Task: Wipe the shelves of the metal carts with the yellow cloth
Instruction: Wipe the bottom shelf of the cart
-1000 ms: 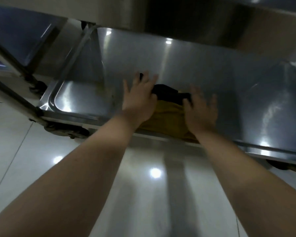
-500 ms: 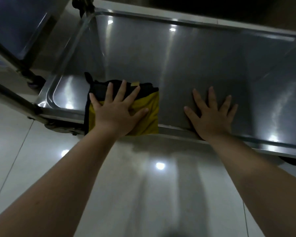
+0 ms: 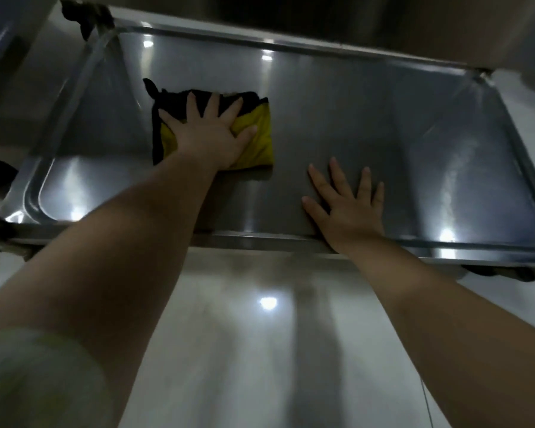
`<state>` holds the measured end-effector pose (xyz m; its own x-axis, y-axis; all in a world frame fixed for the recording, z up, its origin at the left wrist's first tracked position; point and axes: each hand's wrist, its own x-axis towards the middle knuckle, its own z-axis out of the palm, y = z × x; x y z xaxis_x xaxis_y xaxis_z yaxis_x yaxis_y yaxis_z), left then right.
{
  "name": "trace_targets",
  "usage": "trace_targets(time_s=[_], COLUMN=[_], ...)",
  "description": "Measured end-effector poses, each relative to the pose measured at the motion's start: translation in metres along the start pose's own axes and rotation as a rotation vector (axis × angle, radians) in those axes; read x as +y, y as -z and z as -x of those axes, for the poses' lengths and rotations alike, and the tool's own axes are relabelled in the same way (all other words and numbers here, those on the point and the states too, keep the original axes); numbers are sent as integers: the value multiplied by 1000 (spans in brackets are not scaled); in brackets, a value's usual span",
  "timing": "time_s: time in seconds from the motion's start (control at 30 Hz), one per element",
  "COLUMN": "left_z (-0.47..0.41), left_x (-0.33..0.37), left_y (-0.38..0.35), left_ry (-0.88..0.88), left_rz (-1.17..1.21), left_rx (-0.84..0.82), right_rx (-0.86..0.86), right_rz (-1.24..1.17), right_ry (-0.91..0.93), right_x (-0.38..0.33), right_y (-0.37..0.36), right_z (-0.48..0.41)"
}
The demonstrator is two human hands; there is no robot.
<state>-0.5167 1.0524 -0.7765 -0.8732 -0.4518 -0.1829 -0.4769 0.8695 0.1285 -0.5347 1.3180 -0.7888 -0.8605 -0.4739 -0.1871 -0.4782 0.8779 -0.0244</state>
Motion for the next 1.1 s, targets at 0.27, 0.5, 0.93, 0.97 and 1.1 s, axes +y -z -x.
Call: trace_targets(time_s=[0.27,0.5,0.93,0.97,1.1], left_z=[144,145,50,22,-38], left_x=[-18,-21,-112,-115,-118], left_y=[-32,-31,-2,5,18], left_ry=[-7,33,81,71,14], left_rz=[11,-4,12,5,-3], left_rx=[74,36,37,22,-7], right_rx=[-9,116,118,116,96], right_rz=[-12,-92,41,38,21], right_ry=[-8,126,100,97,85], right_x=[0,-95,-109,-108,-107], right_y=[4,9,-7,-6,-2], right_z=[4,-20,-24,-24,-27])
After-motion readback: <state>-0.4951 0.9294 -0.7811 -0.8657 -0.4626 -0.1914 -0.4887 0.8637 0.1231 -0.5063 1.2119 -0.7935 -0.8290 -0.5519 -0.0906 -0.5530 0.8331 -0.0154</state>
